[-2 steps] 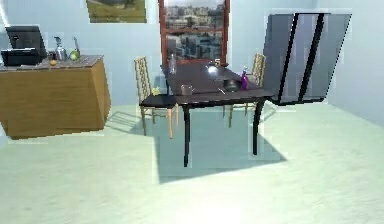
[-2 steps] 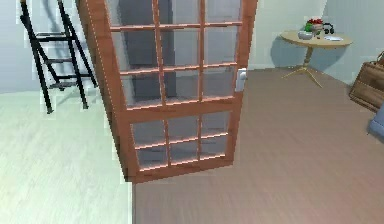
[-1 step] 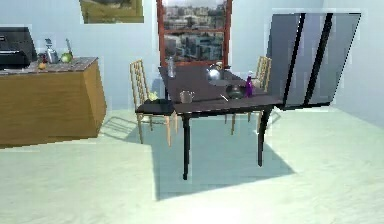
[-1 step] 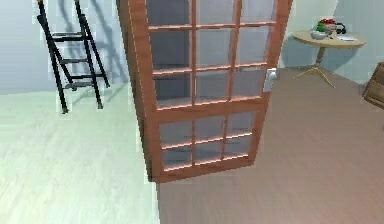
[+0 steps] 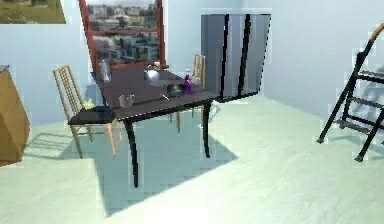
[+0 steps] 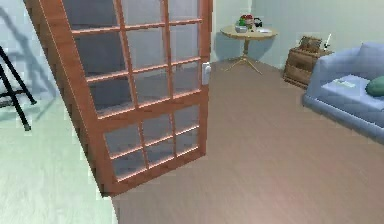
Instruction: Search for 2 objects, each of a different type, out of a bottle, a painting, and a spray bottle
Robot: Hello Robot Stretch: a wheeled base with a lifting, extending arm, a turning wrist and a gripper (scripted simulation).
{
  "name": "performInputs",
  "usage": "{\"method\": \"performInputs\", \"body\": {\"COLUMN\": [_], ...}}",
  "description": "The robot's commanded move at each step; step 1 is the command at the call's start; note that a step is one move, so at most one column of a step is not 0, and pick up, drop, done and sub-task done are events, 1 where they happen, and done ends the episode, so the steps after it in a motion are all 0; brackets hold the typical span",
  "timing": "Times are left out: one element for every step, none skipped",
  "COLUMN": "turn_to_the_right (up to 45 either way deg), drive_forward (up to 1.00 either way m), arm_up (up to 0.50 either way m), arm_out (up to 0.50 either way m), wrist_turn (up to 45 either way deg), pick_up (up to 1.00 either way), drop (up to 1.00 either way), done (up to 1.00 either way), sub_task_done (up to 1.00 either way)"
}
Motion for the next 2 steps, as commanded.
{"method": "performInputs", "body": {"turn_to_the_right": [0.0, 0.0], "drive_forward": [0.9, 0.0], "arm_up": [0.0, 0.0], "arm_out": [0.0, 0.0], "wrist_turn": [0.0, 0.0], "pick_up": [0.0, 0.0], "drop": [0.0, 0.0], "done": [0.0, 1.0], "sub_task_done": [0.0, 0.0]}}
